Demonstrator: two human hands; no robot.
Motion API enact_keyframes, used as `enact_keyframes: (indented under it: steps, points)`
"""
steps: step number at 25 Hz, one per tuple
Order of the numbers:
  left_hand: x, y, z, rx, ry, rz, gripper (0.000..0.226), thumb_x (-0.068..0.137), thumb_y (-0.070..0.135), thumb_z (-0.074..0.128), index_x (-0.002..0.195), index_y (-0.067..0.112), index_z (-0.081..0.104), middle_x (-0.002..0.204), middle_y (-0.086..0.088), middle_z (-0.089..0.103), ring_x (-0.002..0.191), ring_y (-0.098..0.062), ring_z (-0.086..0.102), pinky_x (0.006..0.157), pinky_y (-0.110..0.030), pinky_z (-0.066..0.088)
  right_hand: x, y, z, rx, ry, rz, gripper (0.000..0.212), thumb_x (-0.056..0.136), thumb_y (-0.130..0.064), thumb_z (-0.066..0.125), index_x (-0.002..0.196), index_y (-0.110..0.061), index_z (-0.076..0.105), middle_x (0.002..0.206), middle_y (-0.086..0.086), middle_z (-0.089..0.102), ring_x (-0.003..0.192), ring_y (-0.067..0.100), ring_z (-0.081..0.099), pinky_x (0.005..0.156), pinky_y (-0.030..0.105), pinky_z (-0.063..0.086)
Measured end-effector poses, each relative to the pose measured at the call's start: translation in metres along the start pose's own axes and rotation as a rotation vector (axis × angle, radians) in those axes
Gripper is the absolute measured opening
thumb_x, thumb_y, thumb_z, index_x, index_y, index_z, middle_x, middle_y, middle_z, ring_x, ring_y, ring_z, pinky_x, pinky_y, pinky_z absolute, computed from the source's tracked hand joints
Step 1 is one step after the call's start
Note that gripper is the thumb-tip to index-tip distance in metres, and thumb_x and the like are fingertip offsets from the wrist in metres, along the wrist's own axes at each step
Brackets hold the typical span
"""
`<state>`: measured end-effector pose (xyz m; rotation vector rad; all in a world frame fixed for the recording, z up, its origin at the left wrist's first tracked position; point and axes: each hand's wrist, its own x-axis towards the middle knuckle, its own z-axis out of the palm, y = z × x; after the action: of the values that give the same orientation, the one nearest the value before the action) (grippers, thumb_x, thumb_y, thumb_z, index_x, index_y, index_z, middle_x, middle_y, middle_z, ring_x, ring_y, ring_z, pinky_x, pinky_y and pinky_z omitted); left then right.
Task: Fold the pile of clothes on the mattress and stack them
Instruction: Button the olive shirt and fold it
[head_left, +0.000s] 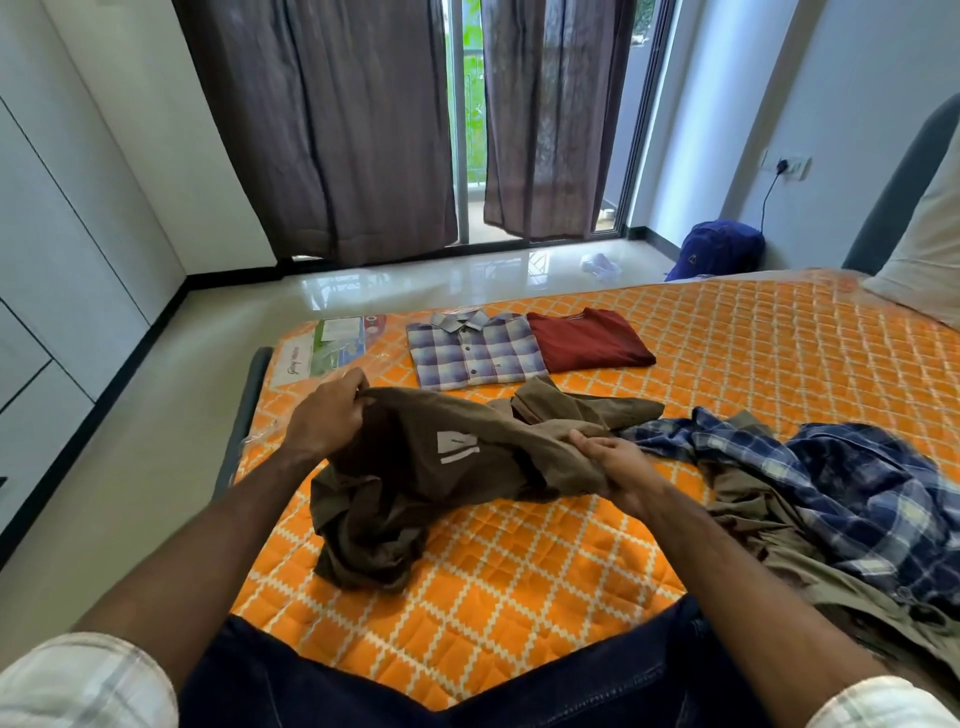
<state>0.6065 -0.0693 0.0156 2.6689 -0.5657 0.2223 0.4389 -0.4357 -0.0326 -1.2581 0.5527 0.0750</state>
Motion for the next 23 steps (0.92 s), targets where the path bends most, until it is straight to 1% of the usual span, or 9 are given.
enact_keyframes:
  steps: [2,4,6,8,12,15,18,21,23]
  points:
    - [-0.002,-0.004,0.001,-0.011,0.026,-0.049,0.006,0.096,0.023,0.059,0.098,0.02,0.055,0.092,-0.011,0.068,0.082,-0.035,0.063,0.067,-0.042,0.053,-0.005,0.009,0.003,0.11,-0.021,0.043,0.046,0.088,-0.035,0.076,0.119,-0.003,0.068,0.115,0.019,0.073,0.099,0.03,0.072,0.076,0.039,0.061]
    - [-0.004,-0.012,0.001,-0.006,0.035,-0.102,0.007,0.095,0.024,0.06,0.098,0.019,0.056,0.093,-0.011,0.069,0.081,-0.034,0.062,0.066,-0.04,0.052,-0.015,0.027,0.004,0.063,-0.025,0.069,0.057,0.084,-0.032,0.08,0.13,-0.012,0.052,0.121,0.016,0.069,0.103,0.031,0.072,0.08,0.043,0.06]
    - [-0.008,-0.017,0.003,0.033,0.008,-0.123,0.009,0.095,0.025,0.06,0.1,0.018,0.057,0.093,-0.01,0.069,0.079,-0.032,0.061,0.065,-0.037,0.049,-0.02,0.056,0.005,-0.058,-0.029,0.111,0.077,0.078,-0.019,0.087,0.135,-0.026,0.036,0.125,0.015,0.064,0.105,0.031,0.071,0.092,0.045,0.055]
    - [-0.012,-0.021,0.008,0.045,-0.015,-0.137,0.011,0.095,0.026,0.061,0.101,0.017,0.058,0.092,-0.01,0.068,0.077,-0.031,0.06,0.063,-0.035,0.045,-0.021,0.086,0.012,-0.044,-0.022,0.157,0.084,0.075,-0.006,0.087,0.137,-0.03,0.035,0.126,0.014,0.064,0.11,0.03,0.068,0.103,0.049,0.049]
    - [-0.018,-0.032,0.015,0.046,-0.04,-0.139,0.01,0.095,0.027,0.06,0.101,0.019,0.056,0.09,-0.01,0.069,0.073,-0.031,0.061,0.058,-0.033,0.042,-0.015,0.106,0.041,0.051,0.131,0.021,0.063,0.082,-0.002,0.08,0.132,-0.02,0.046,0.117,0.015,0.067,0.103,0.026,0.068,0.086,0.042,0.058]
    - [-0.022,-0.039,0.014,-0.004,-0.07,-0.11,0.014,0.095,0.032,0.063,0.101,0.021,0.057,0.09,-0.008,0.07,0.074,-0.029,0.062,0.061,-0.038,0.05,-0.004,0.097,0.059,0.097,0.239,-0.104,0.048,0.084,-0.005,0.079,0.126,-0.012,0.058,0.121,0.013,0.064,0.106,0.023,0.065,0.093,0.041,0.058]
    - [-0.022,-0.036,0.003,0.026,-0.085,0.003,0.018,0.096,0.034,0.063,0.108,0.024,0.054,0.09,-0.006,0.071,0.076,-0.028,0.065,0.061,-0.038,0.052,0.004,0.061,0.053,-0.181,0.244,-0.245,0.037,0.083,-0.011,0.081,0.119,-0.011,0.07,0.114,0.005,0.068,0.106,0.018,0.065,0.093,0.035,0.057]
    - [-0.009,-0.021,-0.025,0.145,0.035,0.112,0.018,0.098,0.023,0.05,0.114,0.028,0.044,0.09,-0.006,0.065,0.075,-0.035,0.064,0.057,-0.036,0.045,0.016,0.001,0.04,-0.509,0.27,-0.392,0.004,0.086,-0.016,0.08,0.089,-0.015,0.076,0.089,0.003,0.073,0.092,0.024,0.07,0.079,0.033,0.055]
    - [0.004,-0.002,-0.05,0.183,0.084,0.217,0.016,0.097,0.024,0.039,0.112,0.028,0.042,0.097,-0.002,0.06,0.075,-0.034,0.062,0.058,-0.037,0.043,0.028,-0.045,0.032,-0.641,0.34,-0.513,0.013,0.084,-0.027,0.081,0.074,-0.025,0.073,0.084,0.001,0.071,0.087,0.024,0.068,0.08,0.036,0.055]
